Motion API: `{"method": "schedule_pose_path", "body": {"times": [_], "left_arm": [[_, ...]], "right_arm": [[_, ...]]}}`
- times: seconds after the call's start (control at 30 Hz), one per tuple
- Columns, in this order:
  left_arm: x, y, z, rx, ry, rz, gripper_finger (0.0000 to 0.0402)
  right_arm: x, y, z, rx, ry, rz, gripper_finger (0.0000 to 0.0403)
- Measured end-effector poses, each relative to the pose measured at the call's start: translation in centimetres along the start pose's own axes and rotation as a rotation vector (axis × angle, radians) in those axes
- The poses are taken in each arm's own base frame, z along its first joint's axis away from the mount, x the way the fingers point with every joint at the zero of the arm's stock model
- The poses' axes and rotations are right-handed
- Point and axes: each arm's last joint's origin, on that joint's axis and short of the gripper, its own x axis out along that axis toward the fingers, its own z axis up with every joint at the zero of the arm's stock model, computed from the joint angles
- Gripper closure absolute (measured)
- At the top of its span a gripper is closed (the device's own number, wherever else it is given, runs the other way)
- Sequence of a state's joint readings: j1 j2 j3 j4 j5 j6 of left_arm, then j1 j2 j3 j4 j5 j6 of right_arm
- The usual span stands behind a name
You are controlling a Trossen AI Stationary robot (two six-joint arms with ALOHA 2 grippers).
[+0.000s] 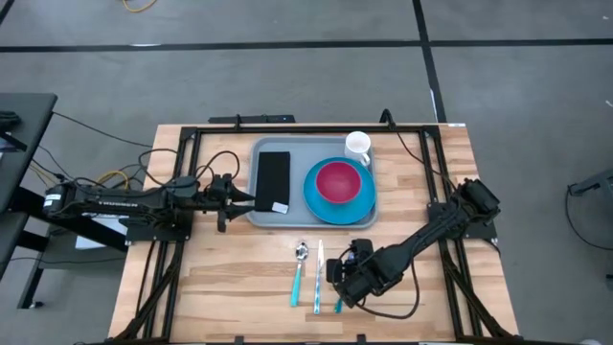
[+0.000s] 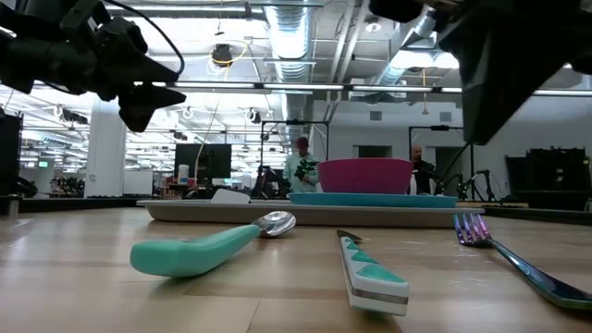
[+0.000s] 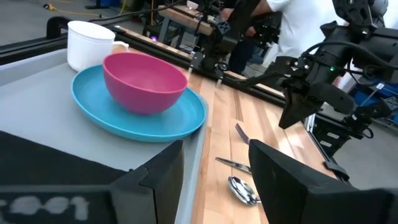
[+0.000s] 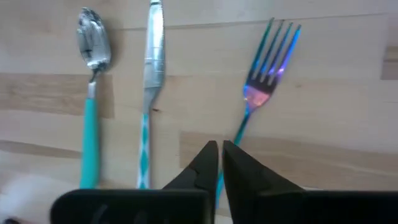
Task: Set up tray
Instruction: Put the blue fork on top of the black napkin
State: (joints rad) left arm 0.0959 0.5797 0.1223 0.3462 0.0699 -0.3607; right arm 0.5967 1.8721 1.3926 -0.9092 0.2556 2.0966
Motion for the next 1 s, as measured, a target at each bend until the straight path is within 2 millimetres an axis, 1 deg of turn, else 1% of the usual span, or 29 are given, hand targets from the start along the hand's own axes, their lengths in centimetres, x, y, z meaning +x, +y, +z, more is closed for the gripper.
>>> {"method": "schedule_pose_path", "body": {"times": [0.23,0.37,0.43,0.5,0.53,0.6,0.73,0.8,0.87,0.93,1.0], "left_arm": [[0.0,0.0,0.0,0.017,-0.003,0.006,0.0233],[0.0,0.0,0.0,0.051,-0.003,0.005,0.0233],[0.0,0.0,0.0,0.015,0.0,-0.011,0.0233],[0.0,-0.1,0.1,-0.042,-0.007,-0.027,0.0233],[0.0,-0.1,0.2,-0.069,-0.011,-0.032,0.0233],[0.0,-0.2,0.2,-0.103,-0.007,-0.035,0.0233],[0.0,-0.2,0.2,-0.098,-0.008,-0.035,0.0233],[0.0,-0.2,0.2,-0.092,-0.008,-0.035,0.0233],[0.0,-0.2,0.2,-0.093,-0.008,-0.035,0.0233],[0.0,-0.2,0.2,-0.102,-0.007,-0.035,0.0233],[0.0,-0.2,0.1,-0.104,-0.005,-0.04,0.0233]], "right_arm": [[-0.1,-0.4,-0.1,-0.014,0.002,-0.037,0.0304],[0.1,0.3,0.2,-0.001,0.012,0.01,0.0269],[0.2,0.7,0.3,-0.071,0.019,0.036,0.0258],[0.2,1.0,0.6,-0.184,0.02,0.049,0.0249],[0.3,1.1,0.8,-0.207,0.028,0.045,0.0246],[0.4,1.4,1.1,-0.192,0.039,0.045,0.0242],[0.6,1.7,1.8,-0.193,0.049,0.044,0.0239],[0.6,1.5,1.9,-0.125,0.04,0.018,0.0238],[0.6,0.8,1.6,-0.046,0.016,-0.027,0.0239],[1.2,0.3,1.0,0.034,-0.007,-0.067,0.0238],[1.8,-0.3,0.3,0.065,-0.009,-0.106,0.0238]]}}
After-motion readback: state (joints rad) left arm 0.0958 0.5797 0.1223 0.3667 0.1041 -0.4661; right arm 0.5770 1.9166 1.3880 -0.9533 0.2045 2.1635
